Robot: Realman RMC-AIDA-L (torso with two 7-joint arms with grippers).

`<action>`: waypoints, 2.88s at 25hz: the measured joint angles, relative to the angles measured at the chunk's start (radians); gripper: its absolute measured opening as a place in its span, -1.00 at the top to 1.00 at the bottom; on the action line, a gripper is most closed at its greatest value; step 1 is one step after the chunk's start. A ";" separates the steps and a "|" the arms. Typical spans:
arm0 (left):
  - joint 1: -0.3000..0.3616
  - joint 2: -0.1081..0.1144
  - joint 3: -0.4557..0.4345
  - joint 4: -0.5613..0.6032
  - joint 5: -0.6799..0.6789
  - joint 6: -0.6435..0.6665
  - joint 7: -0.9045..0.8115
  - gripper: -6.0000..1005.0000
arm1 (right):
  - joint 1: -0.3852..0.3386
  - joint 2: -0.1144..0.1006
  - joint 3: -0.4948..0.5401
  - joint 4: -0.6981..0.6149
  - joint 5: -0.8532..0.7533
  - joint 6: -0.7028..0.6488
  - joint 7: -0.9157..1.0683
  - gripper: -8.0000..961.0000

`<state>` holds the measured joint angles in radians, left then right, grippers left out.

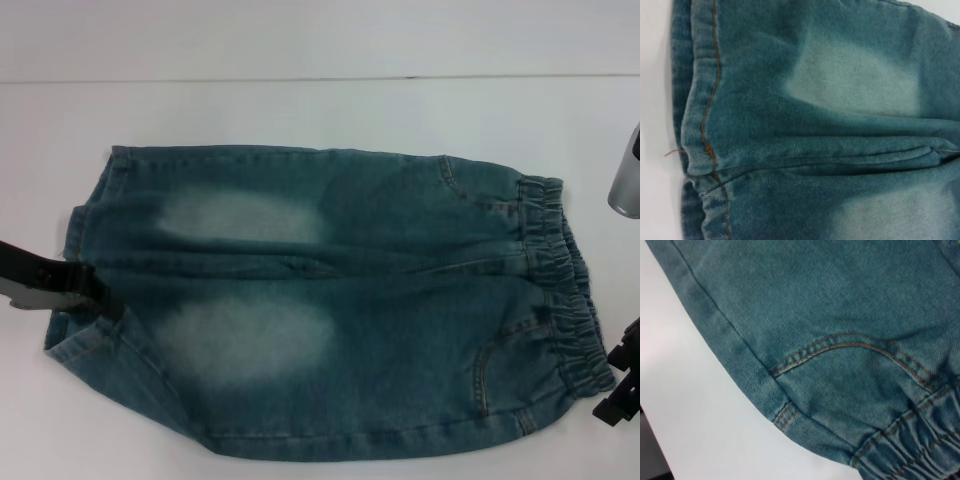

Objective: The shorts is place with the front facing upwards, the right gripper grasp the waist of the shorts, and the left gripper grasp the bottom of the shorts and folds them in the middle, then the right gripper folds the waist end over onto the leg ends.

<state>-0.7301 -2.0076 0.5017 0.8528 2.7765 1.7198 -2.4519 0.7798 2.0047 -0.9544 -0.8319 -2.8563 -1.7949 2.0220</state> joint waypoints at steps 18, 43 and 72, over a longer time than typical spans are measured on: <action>0.003 -0.002 0.000 -0.003 0.000 -0.003 0.004 0.92 | 0.010 0.012 0.019 -0.006 0.014 0.008 -0.015 -0.93; -0.002 0.004 0.000 -0.026 0.000 -0.014 0.015 0.91 | 0.007 0.009 0.045 -0.010 0.094 -0.021 -0.093 -0.16; 0.046 0.031 -0.118 -0.004 -0.120 -0.106 0.070 0.92 | -0.175 -0.058 0.392 0.173 0.433 0.115 -0.250 0.92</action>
<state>-0.6842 -1.9764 0.3832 0.8493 2.6568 1.6136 -2.3820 0.6051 1.9466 -0.5621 -0.6587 -2.4235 -1.6798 1.7720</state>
